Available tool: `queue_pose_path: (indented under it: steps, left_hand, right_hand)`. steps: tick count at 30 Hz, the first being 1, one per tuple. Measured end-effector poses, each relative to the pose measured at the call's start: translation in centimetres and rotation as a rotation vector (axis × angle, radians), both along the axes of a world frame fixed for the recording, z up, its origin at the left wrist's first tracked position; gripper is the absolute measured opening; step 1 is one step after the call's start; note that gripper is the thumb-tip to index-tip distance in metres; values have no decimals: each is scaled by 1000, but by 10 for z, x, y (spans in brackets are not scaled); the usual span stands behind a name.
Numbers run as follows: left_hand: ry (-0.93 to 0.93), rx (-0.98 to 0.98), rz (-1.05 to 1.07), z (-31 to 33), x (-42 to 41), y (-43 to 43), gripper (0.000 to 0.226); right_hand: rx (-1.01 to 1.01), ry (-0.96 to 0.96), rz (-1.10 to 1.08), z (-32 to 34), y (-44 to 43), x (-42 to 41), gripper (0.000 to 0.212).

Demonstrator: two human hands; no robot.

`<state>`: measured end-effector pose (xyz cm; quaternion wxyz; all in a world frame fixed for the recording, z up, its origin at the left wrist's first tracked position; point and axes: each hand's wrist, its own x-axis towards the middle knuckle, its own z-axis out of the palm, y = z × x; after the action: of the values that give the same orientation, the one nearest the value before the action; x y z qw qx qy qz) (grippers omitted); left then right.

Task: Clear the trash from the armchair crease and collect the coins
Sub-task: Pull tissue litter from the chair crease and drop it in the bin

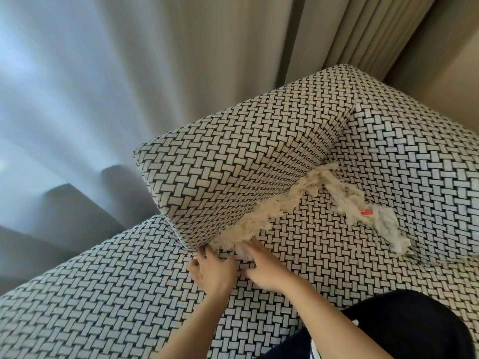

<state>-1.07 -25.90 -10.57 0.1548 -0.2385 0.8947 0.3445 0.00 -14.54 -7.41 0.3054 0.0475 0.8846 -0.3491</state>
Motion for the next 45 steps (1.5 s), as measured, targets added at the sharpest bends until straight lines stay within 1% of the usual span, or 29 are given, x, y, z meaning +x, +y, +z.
queue_pose_path:
  steps: [3, 6, 8, 12, 13, 15, 17, 18, 19, 21, 22, 23, 24, 26, 27, 29, 31, 32, 34, 37, 41, 45]
  left_hand:
    - [41, 97, 59, 0, 3, -2, 55]
    - [30, 125, 77, 4, 4, -4, 56]
    - [14, 150, 108, 9, 3, -2, 56]
    - [-80, 324, 233, 21, -7, 2, 56]
    - [-101, 358, 215, 25, -11, 7, 55]
    - [-127, 444, 176, 31, -17, 24, 59]
    - [-147, 554, 215, 40, -21, 43, 60]
    - [-141, 577, 235, 42, -21, 51, 58]
    - [-122, 560, 234, 44, -21, 56, 57]
    - [-73, 456, 221, 42, -19, 58, 58]
    - [-46, 445, 235, 40, -18, 56, 59]
    - [-25, 482, 243, 38, -16, 53, 60]
    - [-8, 561, 239, 34, -13, 50, 61]
    - [47, 728, 208, 31, -9, 46, 61]
    - [80, 755, 186, 31, -7, 45, 59]
    - [160, 675, 149, 31, -8, 43, 48]
    - [246, 549, 97, 31, -10, 43, 31]
    - [295, 515, 45, 32, -10, 43, 21]
    - [391, 472, -70, 32, -10, 42, 6]
    - [460, 423, -251, 34, -7, 43, 6]
    - [382, 497, -372, 40, 6, 48, 14]
    - [355, 608, -478, 43, 17, 46, 4]
  right_hand:
    - [-26, -5, 8, 4, 4, 2, 72]
    - [-44, 13, 16, 6, 1, 1, 69]
    - [-42, 12, -4, 4, 0, 2, 71]
    - [-56, 14, -60, 3, -1, 4, 70]
    - [-71, 23, -77, 4, -1, 4, 69]
    - [-80, 55, -102, 7, 1, 4, 65]
    - [-83, 71, -172, 9, 5, 4, 55]
    - [-78, 77, -207, 10, 9, 5, 49]
    - [-69, 82, -230, 12, 13, 6, 45]
    - [-68, 90, -252, 14, 22, 9, 43]
    - [-75, 96, -256, 14, 26, 10, 43]
    - [-79, 103, -268, 15, 29, 11, 46]
    - [-75, 112, -293, 14, 32, 12, 48]
    - [-45, 161, -373, 13, 35, 12, 45]
    - [-23, 207, -423, 12, 36, 11, 41]
    - [2, 319, -520, 13, 37, 10, 36]
    - [-47, 414, -565, 16, 38, 8, 43]
    - [-88, 444, -555, 18, 39, 6, 49]
    - [-129, 478, -445, 21, 38, 5, 60]
    - [-79, 505, -249, 22, 40, 8, 62]
    - [-59, 535, -283, 19, 44, 19, 47]
    - [-69, 553, -359, 17, 55, 32, 22]
